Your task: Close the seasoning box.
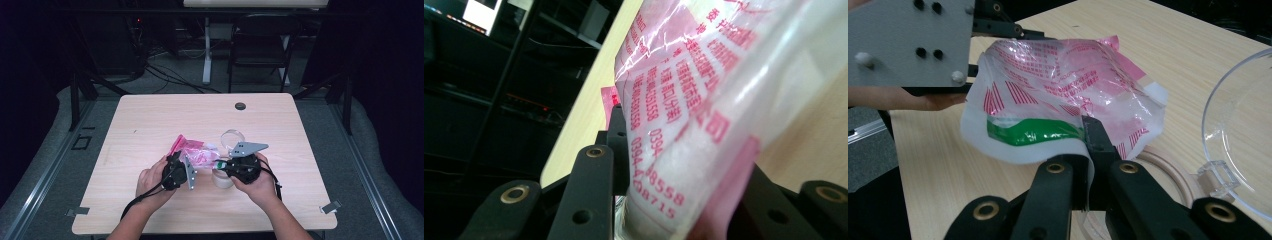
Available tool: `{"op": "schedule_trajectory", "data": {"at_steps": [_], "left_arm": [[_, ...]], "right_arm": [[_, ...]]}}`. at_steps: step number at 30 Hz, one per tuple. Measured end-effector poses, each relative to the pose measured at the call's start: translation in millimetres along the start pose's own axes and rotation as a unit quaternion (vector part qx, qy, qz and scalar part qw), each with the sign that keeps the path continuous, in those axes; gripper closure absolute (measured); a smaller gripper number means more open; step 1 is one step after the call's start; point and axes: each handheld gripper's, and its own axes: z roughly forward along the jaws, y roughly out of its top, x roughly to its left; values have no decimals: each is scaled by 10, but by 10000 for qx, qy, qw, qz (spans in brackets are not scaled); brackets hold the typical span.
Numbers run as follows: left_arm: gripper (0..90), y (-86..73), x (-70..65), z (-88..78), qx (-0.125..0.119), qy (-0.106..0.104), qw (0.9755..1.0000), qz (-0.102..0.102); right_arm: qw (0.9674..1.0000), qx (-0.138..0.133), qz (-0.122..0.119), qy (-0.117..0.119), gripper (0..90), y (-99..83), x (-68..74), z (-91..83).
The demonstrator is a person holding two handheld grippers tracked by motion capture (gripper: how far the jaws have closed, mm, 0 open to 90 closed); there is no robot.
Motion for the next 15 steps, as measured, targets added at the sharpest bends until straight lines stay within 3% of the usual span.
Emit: {"op": "schedule_trajectory", "data": {"at_steps": [8,11,15], "left_arm": [[750,-39,-53,46,13,-332,9991,-274],[753,-61,-66,62,-68,-517,9969,-584],[754,-92,-65,90,-81,-718,9940,-820]], "right_arm": [[10000,-21,79,44,833,-9,-22,9],[9999,-110,83,24,745,-2,-21,4],[9998,-189,101,-20,645,3,-27,-3]]}}
